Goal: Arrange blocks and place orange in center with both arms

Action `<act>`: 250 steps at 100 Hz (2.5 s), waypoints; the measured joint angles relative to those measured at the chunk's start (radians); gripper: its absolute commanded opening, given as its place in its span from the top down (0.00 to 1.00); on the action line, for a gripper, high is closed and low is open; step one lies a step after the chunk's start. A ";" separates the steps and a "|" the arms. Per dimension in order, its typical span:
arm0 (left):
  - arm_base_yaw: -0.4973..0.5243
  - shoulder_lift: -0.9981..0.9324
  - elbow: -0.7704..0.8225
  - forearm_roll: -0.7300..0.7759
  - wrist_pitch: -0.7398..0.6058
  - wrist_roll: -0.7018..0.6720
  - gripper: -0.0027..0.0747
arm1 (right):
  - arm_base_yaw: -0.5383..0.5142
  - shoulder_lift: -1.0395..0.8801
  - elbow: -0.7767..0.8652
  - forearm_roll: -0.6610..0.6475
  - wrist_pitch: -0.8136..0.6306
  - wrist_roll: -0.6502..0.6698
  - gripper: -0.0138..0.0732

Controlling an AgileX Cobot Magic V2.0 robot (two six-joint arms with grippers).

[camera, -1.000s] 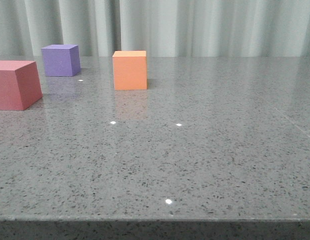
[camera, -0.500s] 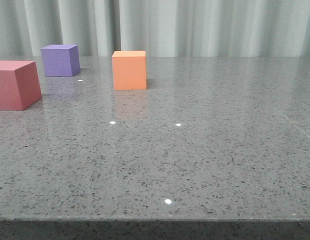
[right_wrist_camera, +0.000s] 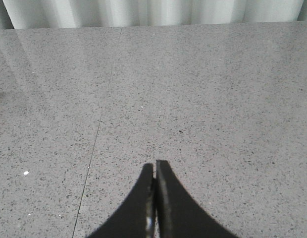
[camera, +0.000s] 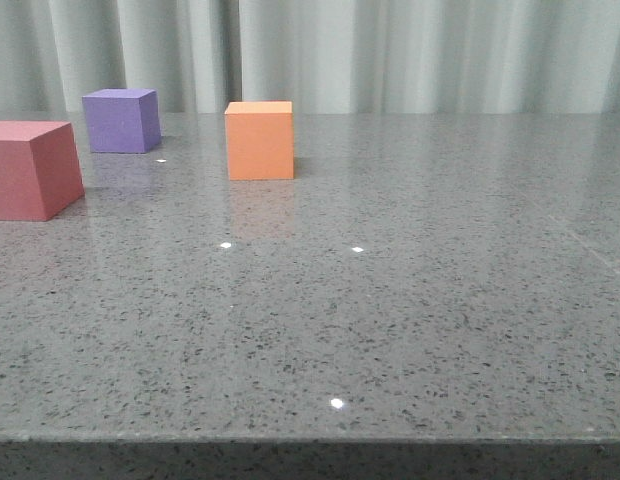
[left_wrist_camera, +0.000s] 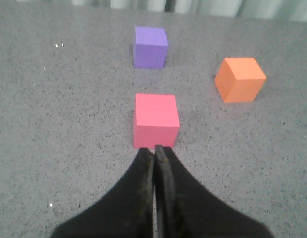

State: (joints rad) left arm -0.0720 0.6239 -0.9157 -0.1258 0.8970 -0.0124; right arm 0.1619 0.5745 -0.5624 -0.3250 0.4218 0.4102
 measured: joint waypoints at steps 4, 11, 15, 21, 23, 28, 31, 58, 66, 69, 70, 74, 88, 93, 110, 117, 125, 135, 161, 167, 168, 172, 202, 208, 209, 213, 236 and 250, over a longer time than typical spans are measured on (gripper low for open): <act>0.000 0.027 -0.012 0.000 0.017 0.000 0.99 | 0.000 0.000 0.000 0.000 0.000 0.000 0.92; 0.000 0.062 -0.020 0.000 0.042 0.000 0.99 | 0.000 0.000 0.000 0.000 0.000 0.000 0.92; 0.000 0.076 -0.022 0.000 0.058 0.000 0.99 | 0.000 0.000 0.000 0.000 0.000 0.000 0.92; 0.000 0.096 -0.022 0.000 0.081 0.000 0.99 | 0.000 0.000 0.000 0.000 0.000 0.000 0.92; 0.000 0.101 -0.022 0.000 0.088 0.000 0.99 | 0.000 0.000 0.000 0.000 0.000 0.000 0.92; 0.000 0.112 -0.022 0.000 0.100 0.000 0.99 | 0.000 0.000 0.000 0.000 0.000 0.000 0.92; 0.000 0.117 -0.022 0.000 0.105 0.000 0.99 | 0.000 0.000 0.000 0.000 0.000 0.000 0.92; 0.000 0.139 -0.022 0.000 0.117 0.000 0.96 | 0.000 0.000 0.000 -0.002 0.000 0.000 0.92; 0.000 0.139 -0.022 0.000 0.117 0.000 0.84 | 0.000 0.000 0.000 -0.002 0.000 0.000 0.92; 0.000 0.139 -0.022 0.000 0.117 0.000 0.78 | 0.000 0.000 0.000 -0.002 0.000 0.000 0.92; 0.000 0.139 -0.022 0.000 0.117 0.000 0.76 | 0.000 0.000 0.000 -0.002 0.000 0.000 0.92; 0.000 0.139 -0.022 0.000 0.117 0.000 0.64 | 0.000 0.000 0.000 -0.002 0.000 0.000 0.92; 0.000 0.139 -0.022 0.000 0.117 0.000 0.18 | 0.000 0.000 0.000 -0.002 0.000 0.000 0.92; 0.000 0.139 -0.022 0.000 0.117 0.000 0.07 | 0.000 0.000 0.000 -0.002 0.000 0.000 0.92; 0.000 0.139 -0.022 -0.002 0.122 0.000 0.13 | 0.000 0.000 0.000 -0.002 0.000 0.000 0.92; 0.000 0.141 -0.022 -0.012 0.122 0.000 0.13 | 0.000 0.000 0.000 -0.002 0.000 0.000 0.92; 0.000 0.157 -0.022 -0.058 0.095 0.000 0.13 | 0.000 0.000 0.000 -0.002 0.000 0.000 0.92; 0.000 0.202 -0.044 -0.112 0.058 0.000 0.14 | 0.000 0.000 0.000 -0.002 0.000 0.000 0.92; -0.018 0.437 -0.194 -0.144 0.021 -0.028 0.14 | 0.000 0.000 0.000 -0.002 0.000 0.000 0.92; -0.045 0.490 -0.240 -0.144 0.005 -0.046 0.14 | 0.000 0.000 0.000 -0.002 0.000 0.000 0.92; -0.053 0.503 -0.246 -0.144 0.003 -0.048 0.14 | 0.000 0.000 0.000 -0.002 0.000 0.000 0.92; -0.078 0.542 -0.279 -0.144 -0.005 -0.063 0.14 | 0.000 0.000 0.000 -0.002 0.000 0.000 0.92; -0.349 0.831 -0.577 0.092 -0.032 -0.293 0.14 | 0.000 0.000 0.000 -0.002 0.000 0.000 0.92; -0.397 0.895 -0.638 0.148 -0.026 -0.336 0.14 | 0.000 0.000 0.000 -0.002 0.000 0.000 0.92; -0.402 0.901 -0.654 0.161 -0.027 -0.345 0.14 | 0.000 0.000 0.000 -0.002 0.000 0.000 0.92; -0.430 0.943 -0.699 0.197 -0.017 -0.370 0.14 | 0.000 0.000 0.000 -0.002 0.000 0.000 0.92; -0.533 1.159 -0.907 0.358 0.052 -0.472 0.14 | 0.000 0.000 0.000 -0.002 0.000 0.000 0.92; -0.553 1.263 -0.987 0.407 0.058 -0.498 0.14 | 0.000 0.000 0.000 -0.002 0.000 0.000 0.92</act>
State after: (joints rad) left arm -0.6253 1.8869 -1.9028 0.2812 0.9546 -0.5099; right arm 0.1619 0.5745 -0.5624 -0.3267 0.4218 0.4102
